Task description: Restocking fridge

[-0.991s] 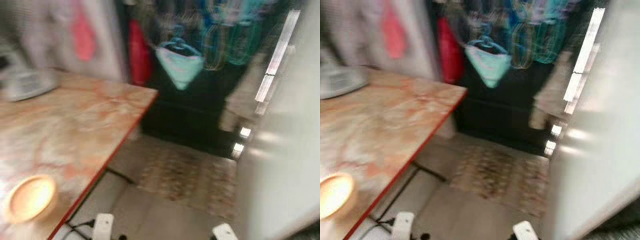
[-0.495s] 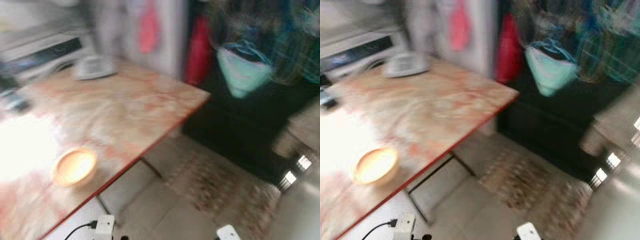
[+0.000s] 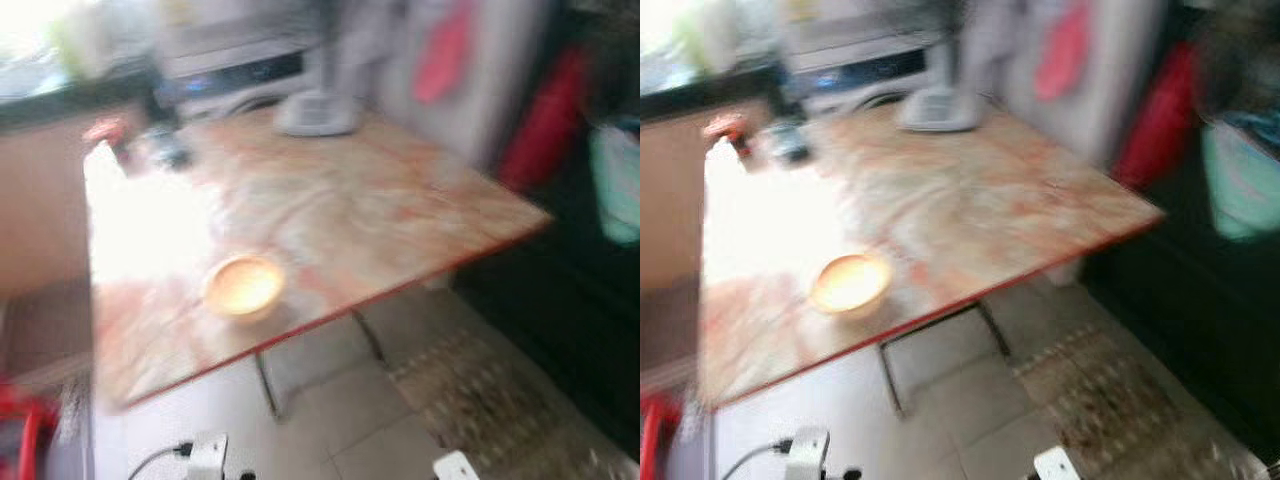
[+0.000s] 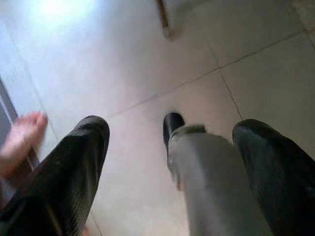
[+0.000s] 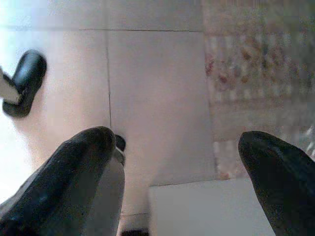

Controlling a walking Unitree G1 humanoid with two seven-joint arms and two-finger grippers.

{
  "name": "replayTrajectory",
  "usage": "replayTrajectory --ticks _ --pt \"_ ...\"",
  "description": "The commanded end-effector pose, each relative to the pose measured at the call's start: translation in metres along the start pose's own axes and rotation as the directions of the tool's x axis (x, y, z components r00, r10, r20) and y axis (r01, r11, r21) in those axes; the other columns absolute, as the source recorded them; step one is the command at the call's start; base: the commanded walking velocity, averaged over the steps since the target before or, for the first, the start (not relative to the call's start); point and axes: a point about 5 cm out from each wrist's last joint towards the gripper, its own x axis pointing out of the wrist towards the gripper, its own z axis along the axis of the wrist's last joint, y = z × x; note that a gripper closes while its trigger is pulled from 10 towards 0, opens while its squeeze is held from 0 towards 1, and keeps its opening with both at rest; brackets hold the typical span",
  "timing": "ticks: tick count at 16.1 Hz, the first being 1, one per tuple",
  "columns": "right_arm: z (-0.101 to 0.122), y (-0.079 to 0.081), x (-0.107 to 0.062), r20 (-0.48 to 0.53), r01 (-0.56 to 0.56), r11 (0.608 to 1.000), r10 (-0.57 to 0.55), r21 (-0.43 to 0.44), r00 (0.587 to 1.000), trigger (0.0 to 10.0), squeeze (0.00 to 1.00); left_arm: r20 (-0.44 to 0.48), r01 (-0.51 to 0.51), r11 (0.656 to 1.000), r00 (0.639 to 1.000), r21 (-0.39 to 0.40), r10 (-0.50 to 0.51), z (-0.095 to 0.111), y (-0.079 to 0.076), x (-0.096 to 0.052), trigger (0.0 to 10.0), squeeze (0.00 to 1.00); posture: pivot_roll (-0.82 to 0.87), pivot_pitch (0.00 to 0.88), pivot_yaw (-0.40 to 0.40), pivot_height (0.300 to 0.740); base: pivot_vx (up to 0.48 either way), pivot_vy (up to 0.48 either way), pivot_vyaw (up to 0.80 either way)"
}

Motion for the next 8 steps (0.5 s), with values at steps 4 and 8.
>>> replayTrajectory --ticks 4,8 --pt "0.0070 0.0064 0.0014 0.016 -0.020 1.000 0.020 -0.009 1.000 10.0 0.00 -0.025 -0.014 1.000 1.000 0.008 0.014 -0.0057 0.0055 -0.0015 10.0 0.00 -0.03 0.000 0.037 0.740 0.000 0.000 0.80" --pt "0.0074 0.0067 0.0015 0.018 -0.022 1.000 0.022 -0.008 1.000 10.0 0.00 -0.023 -0.016 1.000 1.000 0.013 0.017 -0.0051 0.0059 -0.0014 10.0 0.00 -0.02 0.000 0.039 0.740 0.000 0.000 0.80"
